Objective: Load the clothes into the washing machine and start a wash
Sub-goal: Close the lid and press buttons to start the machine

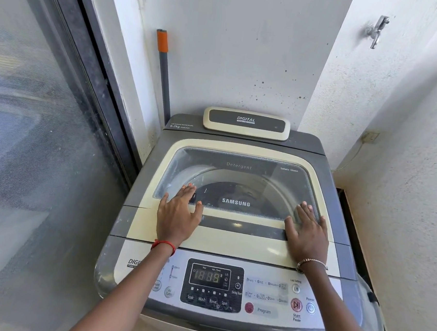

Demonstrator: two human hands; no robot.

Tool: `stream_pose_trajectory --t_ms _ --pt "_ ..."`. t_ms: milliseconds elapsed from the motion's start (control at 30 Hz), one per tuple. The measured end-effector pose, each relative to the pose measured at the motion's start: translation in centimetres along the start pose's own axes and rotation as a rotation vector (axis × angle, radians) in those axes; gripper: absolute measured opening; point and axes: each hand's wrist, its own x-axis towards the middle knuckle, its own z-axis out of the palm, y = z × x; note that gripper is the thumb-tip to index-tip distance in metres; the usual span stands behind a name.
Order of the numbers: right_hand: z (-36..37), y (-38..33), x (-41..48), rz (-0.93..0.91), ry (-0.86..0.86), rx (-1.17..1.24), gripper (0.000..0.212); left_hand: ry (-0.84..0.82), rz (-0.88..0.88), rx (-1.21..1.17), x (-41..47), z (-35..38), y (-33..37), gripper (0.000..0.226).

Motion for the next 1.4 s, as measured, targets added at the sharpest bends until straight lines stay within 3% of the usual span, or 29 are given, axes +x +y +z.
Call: stream_pose_trajectory --t_ms 267,500,633,767,933,1167,1400 --pt "-0.19 0.01 0.04 0.0 -0.014 0.022 0.067 -0.014 0.002 0.021 -0.08 0.04 0.07 0.062" --pt "-0.3 -0.12 0.02 -0.002 -0.01 0.033 0.069 -0.032 0.006 0.044 -0.06 0.0 0.11 0.065" --pt "-0.32 -0.06 0.04 -0.005 -0.021 0.025 0.085 -0.034 0.008 0.042 -0.03 0.02 0.01 0.065" --pt "-0.28 -0.03 0.06 0.004 -0.024 0.019 0.071 -0.028 0.015 0.041 -0.05 -0.02 0.05 0.065" --pt "-0.29 -0.05 0.05 0.008 -0.023 0.019 0.069 -0.011 0.022 0.027 -0.25 -0.21 0.18 0.064" --pt "0.03 0.22 0.08 -0.004 -0.032 -0.014 0.087 0.009 0.034 0.033 -0.27 -0.17 0.12 0.071" --pt "0.3 0.33 0.14 -0.015 -0.042 -0.056 0.09 0.037 0.057 0.053 -0.04 0.03 -0.05 0.074"
